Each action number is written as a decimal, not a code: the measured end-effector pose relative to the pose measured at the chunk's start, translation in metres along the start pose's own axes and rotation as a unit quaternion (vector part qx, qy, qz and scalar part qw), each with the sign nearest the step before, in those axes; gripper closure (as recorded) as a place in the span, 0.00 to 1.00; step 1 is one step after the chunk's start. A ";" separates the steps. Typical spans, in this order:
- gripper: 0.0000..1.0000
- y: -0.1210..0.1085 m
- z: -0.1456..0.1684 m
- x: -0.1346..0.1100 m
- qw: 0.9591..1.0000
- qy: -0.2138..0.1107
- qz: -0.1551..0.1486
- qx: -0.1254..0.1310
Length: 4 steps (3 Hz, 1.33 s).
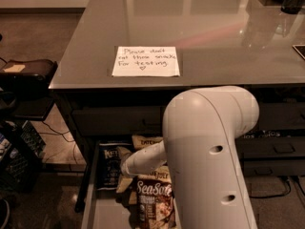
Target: Pick blue chip bag from middle drawer and place on counter
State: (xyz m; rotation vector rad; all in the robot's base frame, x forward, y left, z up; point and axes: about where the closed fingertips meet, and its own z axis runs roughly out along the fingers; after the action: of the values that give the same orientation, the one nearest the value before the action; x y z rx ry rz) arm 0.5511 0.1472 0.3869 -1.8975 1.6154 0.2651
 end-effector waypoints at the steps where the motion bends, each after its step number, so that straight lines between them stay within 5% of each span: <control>1: 0.00 0.002 0.013 0.005 1.000 0.000 0.008 -0.007; 2: 0.00 0.000 0.025 0.010 1.000 -0.001 0.017 -0.015; 4: 0.43 -0.008 0.030 0.011 1.000 0.000 0.029 -0.010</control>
Offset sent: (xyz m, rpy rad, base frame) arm 0.0200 0.0065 -0.0381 0.0074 0.0704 -0.0191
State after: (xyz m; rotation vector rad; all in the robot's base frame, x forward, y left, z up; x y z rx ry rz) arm 0.5683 0.1554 0.3604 -1.8681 1.6752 0.3054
